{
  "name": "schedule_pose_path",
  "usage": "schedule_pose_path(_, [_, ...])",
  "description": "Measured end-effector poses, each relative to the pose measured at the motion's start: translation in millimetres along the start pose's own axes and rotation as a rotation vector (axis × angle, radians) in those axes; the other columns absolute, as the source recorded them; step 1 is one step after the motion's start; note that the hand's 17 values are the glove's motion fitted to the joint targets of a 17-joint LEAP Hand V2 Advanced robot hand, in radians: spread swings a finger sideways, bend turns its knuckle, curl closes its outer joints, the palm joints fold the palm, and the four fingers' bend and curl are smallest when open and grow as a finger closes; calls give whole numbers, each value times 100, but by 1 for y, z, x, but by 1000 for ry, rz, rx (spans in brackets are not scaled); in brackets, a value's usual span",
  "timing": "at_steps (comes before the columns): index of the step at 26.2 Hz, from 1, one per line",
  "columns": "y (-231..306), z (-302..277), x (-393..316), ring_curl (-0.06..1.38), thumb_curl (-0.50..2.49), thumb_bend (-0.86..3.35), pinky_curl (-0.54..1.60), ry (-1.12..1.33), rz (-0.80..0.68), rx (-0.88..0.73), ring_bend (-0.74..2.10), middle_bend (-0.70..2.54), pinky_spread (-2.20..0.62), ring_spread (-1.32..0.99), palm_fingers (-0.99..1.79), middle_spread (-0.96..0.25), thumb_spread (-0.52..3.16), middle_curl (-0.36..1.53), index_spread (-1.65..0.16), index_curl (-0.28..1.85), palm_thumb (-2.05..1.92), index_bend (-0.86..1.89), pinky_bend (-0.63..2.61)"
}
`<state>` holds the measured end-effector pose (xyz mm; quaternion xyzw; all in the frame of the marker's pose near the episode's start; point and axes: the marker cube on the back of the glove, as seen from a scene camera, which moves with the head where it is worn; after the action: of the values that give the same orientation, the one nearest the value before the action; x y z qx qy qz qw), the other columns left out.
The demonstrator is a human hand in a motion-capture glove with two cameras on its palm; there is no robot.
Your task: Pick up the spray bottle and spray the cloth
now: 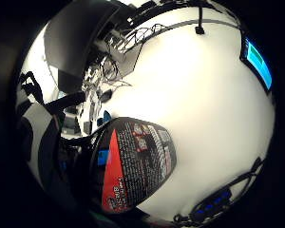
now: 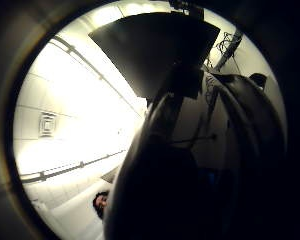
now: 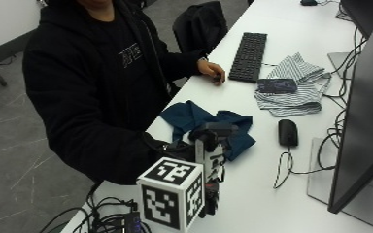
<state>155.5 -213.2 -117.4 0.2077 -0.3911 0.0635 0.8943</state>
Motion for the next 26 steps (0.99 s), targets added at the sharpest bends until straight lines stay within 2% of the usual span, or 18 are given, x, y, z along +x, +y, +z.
schedule_pose_path(4, [-3, 9, -29, 50, 69, -2, 43, 208, -54, -220, 73, 71, -32, -22, 140, -20, 48, 57, -27, 54, 95, 37, 47])
schedule_pose_path(7, [22, 12, -55, 50, 71, -3, 43, 363, -28, -465, 73, 71, -32, -22, 139, -19, 47, 57, -27, 55, 94, 37, 47])
schedule_pose_path(13, [45, 35, -88, 50, 73, -2, 43, 645, 52, -767, 73, 71, -32, -22, 139, -19, 47, 58, -27, 56, 94, 36, 48])
schedule_pose_path(16, [50, 52, -92, 49, 74, -2, 43, 788, 113, -884, 73, 72, -32, -22, 138, -19, 47, 58, -27, 57, 94, 36, 48])
schedule_pose_path(20, [41, 82, -88, 49, 75, -2, 43, 926, 206, -958, 73, 72, -32, -22, 138, -19, 47, 58, -26, 57, 94, 36, 48])
schedule_pose_path(26, [78, 104, -76, 49, 77, -2, 43, 1123, 271, -1165, 72, 72, -33, -22, 138, -19, 48, 57, -26, 58, 93, 35, 49])
